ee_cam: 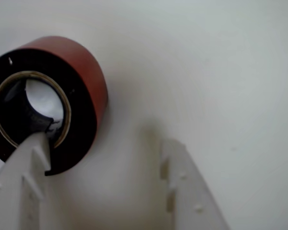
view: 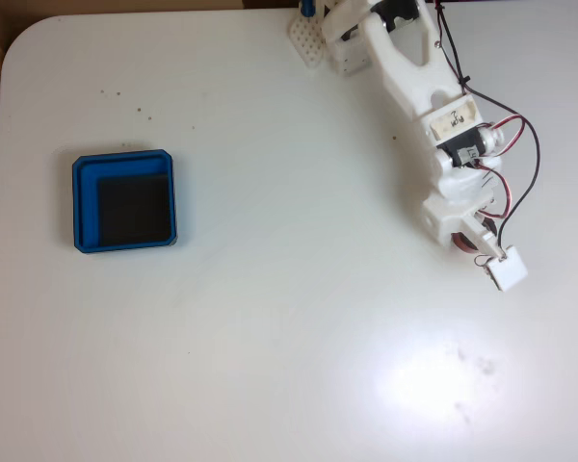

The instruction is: Pick the red roll and drop it in the blue box

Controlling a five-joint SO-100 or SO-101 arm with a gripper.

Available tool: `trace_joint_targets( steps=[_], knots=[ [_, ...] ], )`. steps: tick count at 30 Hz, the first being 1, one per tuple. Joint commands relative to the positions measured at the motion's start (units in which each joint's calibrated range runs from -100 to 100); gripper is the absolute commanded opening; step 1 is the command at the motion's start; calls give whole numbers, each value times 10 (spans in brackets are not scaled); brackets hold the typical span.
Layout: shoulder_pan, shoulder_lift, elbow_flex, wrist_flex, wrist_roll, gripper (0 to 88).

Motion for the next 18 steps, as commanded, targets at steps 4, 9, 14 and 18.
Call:
trace_joint_targets(
  steps=[4,9,14,18],
  knots=[
    [1,22,-36,-11,-2,211],
    [1,27,-36,-11,-3,211],
    [4,30,-35,-9,3,211],
    [3,30,-35,-10,3,211]
  ],
)
